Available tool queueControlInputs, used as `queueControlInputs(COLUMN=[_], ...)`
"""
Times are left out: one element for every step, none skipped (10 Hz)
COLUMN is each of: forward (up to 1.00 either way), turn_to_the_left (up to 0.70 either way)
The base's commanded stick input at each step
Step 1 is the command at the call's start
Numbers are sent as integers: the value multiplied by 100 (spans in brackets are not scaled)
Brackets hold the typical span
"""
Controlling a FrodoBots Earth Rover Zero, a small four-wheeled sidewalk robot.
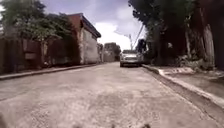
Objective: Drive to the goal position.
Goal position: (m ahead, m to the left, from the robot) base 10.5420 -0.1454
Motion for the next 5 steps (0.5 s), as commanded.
queueControlInputs(forward=[85, 85, 85, 85, 85], turn_to_the_left=[1, 1, 1, 1, 1])
